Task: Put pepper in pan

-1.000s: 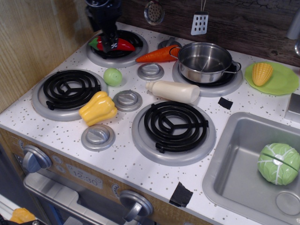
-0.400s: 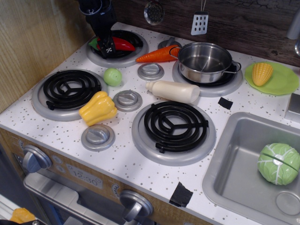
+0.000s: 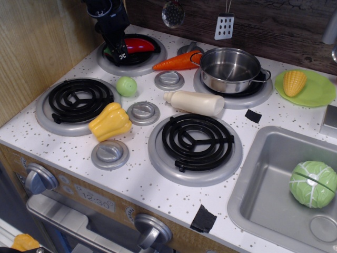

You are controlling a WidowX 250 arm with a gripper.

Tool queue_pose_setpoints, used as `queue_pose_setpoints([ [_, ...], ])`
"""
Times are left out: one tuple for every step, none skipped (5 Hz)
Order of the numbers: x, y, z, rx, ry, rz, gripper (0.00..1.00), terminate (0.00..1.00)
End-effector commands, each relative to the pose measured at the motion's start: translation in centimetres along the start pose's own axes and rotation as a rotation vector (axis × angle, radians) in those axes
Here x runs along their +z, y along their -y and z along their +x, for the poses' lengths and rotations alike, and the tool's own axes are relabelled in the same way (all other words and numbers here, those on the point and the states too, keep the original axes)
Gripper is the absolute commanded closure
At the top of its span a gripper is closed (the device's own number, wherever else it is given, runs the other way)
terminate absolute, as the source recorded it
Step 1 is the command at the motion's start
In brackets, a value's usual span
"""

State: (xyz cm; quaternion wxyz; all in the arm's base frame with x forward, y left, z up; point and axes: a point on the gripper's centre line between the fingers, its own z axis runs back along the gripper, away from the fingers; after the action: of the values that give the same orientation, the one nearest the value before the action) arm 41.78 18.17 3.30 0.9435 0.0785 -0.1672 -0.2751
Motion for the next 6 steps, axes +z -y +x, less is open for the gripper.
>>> queue_pose_setpoints([
  [4.7,1.1,1.9,0.106,-0.040,0.019,1.00,0.00],
  [7.1,4.3,3.2,0.219,-0.095,0.019,1.00,0.00],
  [9.1,7.4,4.5,0.331,-0.133,0.025,1.00,0.00],
  [10.7,10.4,6.1,0.425,-0.135,0.059,1.00,0.00],
  [10.2,12.8,7.4,0.478,-0.113,0.071,1.00,0.00],
  [8.9,13.8,9.0,0.475,-0.083,0.104,1.00,0.00],
])
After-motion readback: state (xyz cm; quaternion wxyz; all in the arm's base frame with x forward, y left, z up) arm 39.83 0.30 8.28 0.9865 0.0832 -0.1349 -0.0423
